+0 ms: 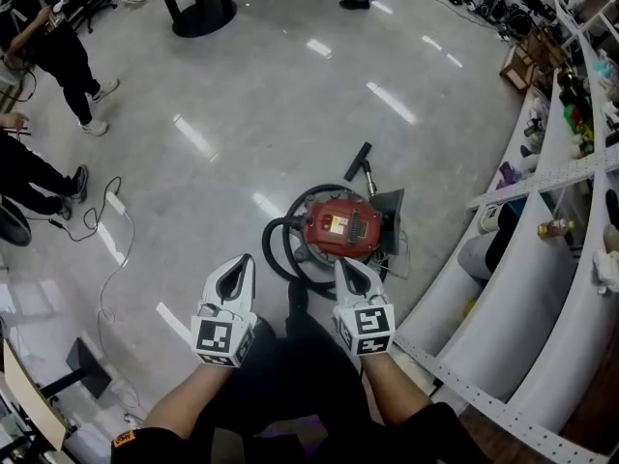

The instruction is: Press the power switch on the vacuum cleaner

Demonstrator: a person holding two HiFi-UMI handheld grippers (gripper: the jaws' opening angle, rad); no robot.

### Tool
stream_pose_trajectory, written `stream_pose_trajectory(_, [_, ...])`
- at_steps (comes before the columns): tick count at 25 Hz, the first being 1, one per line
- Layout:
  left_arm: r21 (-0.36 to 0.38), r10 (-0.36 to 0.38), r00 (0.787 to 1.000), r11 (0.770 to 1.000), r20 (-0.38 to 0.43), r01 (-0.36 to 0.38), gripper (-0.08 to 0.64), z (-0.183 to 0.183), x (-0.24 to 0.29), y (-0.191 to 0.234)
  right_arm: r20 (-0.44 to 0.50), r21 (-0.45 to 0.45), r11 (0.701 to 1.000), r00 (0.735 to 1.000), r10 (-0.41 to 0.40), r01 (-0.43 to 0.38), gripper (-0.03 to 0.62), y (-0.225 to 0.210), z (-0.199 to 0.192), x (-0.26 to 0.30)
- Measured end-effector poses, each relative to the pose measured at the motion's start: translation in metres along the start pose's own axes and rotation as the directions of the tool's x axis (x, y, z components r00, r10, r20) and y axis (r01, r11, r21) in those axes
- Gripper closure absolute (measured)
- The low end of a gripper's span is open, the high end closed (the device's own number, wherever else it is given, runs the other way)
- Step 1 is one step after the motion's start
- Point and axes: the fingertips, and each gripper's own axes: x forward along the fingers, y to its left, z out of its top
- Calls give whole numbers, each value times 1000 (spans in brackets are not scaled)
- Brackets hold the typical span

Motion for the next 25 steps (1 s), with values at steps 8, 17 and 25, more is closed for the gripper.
stream_pose_trajectory(8, [7, 32, 995, 999, -98, -31, 549, -56, 51, 6, -104, 7, 1000, 995, 2, -1, 600, -34, -40, 54])
stream_pose_trajectory(17, [24, -1, 975, 1000, -222, 6, 548, -138, 116, 11, -223, 35, 999, 975, -25, 34, 601, -60, -98, 121])
stream_pose_trajectory(25, [-13, -28, 949, 1000, -314, 25, 548, -209, 166, 24, -315, 69, 993, 946, -74, 100, 601, -86, -161, 183])
